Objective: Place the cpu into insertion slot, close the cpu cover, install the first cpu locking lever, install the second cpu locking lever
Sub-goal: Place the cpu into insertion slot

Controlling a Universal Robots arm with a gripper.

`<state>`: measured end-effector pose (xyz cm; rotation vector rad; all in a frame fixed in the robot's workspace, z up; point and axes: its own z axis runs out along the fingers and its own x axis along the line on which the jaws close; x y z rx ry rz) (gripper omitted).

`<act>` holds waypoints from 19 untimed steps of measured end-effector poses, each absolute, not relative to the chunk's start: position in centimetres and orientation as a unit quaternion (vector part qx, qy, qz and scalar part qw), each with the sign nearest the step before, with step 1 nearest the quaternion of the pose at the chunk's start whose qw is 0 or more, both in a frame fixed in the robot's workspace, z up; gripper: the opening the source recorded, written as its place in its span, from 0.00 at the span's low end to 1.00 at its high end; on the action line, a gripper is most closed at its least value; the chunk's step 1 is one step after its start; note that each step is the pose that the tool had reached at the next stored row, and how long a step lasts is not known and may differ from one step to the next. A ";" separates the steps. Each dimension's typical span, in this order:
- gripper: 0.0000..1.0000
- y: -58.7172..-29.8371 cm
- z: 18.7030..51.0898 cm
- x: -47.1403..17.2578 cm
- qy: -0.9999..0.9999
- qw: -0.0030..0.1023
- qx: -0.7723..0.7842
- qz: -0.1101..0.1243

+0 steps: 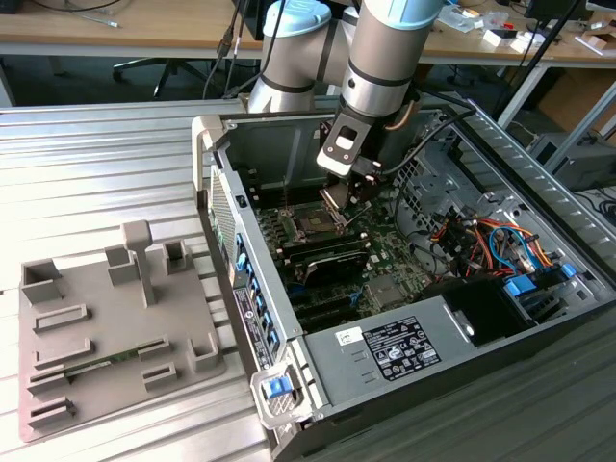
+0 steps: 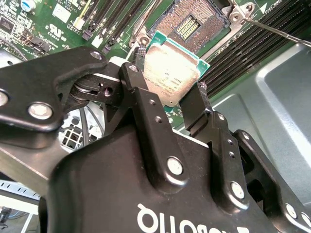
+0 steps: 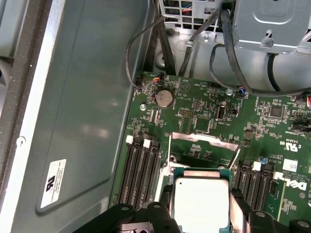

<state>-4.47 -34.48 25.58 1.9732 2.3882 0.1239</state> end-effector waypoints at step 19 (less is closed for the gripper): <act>0.55 -34.5 25.6 -4.5 0.762 0.021 0.646 0.040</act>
